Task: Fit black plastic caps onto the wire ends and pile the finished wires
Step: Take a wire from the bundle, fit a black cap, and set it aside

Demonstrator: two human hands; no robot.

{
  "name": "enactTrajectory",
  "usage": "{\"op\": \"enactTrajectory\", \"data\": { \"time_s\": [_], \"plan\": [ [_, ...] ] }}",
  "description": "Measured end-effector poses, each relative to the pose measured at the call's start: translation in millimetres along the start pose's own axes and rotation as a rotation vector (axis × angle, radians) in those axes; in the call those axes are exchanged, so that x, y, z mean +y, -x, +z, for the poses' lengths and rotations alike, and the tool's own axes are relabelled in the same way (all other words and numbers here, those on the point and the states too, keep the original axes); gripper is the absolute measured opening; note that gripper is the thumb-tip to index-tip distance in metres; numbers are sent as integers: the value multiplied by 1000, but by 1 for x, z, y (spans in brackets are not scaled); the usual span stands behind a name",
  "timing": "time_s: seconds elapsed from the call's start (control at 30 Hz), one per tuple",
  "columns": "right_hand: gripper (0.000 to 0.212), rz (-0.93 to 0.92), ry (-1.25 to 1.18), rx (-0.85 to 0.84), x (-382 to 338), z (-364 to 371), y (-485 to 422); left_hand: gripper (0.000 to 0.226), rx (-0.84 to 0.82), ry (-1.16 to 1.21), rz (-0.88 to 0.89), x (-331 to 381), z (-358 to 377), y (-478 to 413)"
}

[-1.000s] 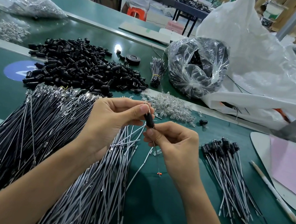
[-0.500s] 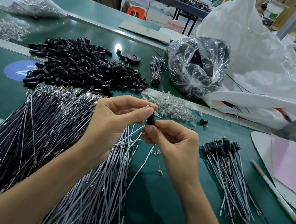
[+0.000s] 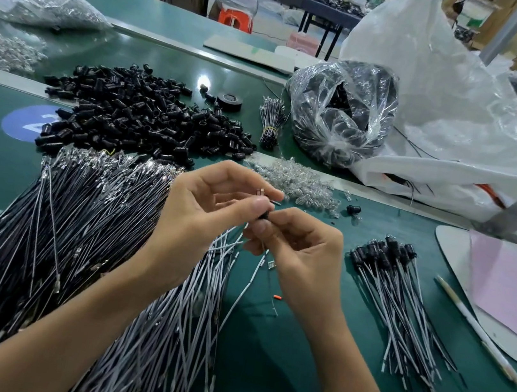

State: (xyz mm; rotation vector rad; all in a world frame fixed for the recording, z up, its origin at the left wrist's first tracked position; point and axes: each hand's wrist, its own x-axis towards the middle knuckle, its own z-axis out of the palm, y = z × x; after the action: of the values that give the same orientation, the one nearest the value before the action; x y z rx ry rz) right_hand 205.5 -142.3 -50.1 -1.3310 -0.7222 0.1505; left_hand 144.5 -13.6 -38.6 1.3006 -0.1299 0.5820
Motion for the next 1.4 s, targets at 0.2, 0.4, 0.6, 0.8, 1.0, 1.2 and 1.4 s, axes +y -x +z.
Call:
{"op": "enactTrajectory", "data": {
  "time_s": [0.2, 0.4, 0.6, 0.8, 1.0, 1.2, 1.4],
  "plan": [
    [6, -38, -3, 23, -4, -4, 0, 28, -25, -58, -116, -1, 3, 0],
    [5, -37, -9, 32, -5, -2, 0, 26, -4, -62, -26, 1, 6, 1],
    [13, -113, 63, 38, -8, 0, 1, 37, -26, -61, 34, 5, 9, 2],
    [22, -198, 167, 93, -5, 3, 2, 39, -9, -66, 81, 6, 11, 4],
    [22, -204, 190, 74, -2, 5, 3, 26, 33, -85, 91, 4, 9, 6],
    [20, -199, 149, 49, -1, 7, 3, 22, 31, -91, 124, 6, 11, 6],
    [17, -144, 192, 81, 5, 2, 6, 26, 32, -84, -2, 1, 11, 5]
  ]
}}
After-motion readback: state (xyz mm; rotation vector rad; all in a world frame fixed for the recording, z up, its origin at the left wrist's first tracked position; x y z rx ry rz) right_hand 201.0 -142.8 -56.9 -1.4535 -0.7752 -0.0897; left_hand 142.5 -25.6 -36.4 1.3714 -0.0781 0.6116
